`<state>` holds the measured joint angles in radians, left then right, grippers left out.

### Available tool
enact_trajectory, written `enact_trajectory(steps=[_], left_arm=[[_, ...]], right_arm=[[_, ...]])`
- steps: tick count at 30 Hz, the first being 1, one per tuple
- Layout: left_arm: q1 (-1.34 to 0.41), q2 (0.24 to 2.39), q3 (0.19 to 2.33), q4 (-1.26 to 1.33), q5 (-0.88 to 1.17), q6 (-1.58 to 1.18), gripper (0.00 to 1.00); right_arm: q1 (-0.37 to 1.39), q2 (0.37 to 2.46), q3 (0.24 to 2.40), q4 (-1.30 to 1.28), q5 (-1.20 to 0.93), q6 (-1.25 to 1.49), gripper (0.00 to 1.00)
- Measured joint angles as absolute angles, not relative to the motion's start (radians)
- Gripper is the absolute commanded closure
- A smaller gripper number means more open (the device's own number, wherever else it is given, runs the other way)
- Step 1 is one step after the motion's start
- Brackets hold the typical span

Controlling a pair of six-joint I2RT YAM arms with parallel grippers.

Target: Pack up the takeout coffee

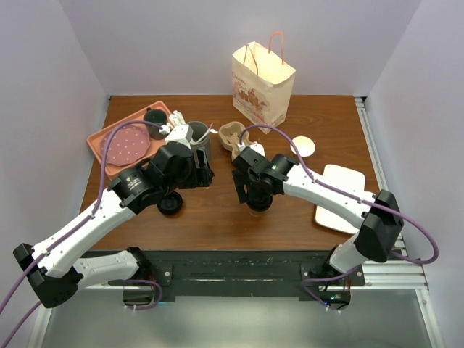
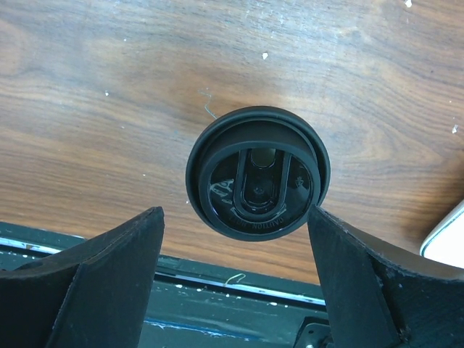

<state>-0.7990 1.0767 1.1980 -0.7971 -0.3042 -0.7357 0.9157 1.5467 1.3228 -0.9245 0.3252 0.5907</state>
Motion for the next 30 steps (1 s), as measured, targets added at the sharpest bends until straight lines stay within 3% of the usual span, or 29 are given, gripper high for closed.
enact_trajectory(steps=[30], left_arm=[[-0.799,1.066,1.197,-0.794,-0.31,-0.718,0.25]], right_arm=[[0.916,1.616,1.347,-0.944,0.378,0.599,0.13]])
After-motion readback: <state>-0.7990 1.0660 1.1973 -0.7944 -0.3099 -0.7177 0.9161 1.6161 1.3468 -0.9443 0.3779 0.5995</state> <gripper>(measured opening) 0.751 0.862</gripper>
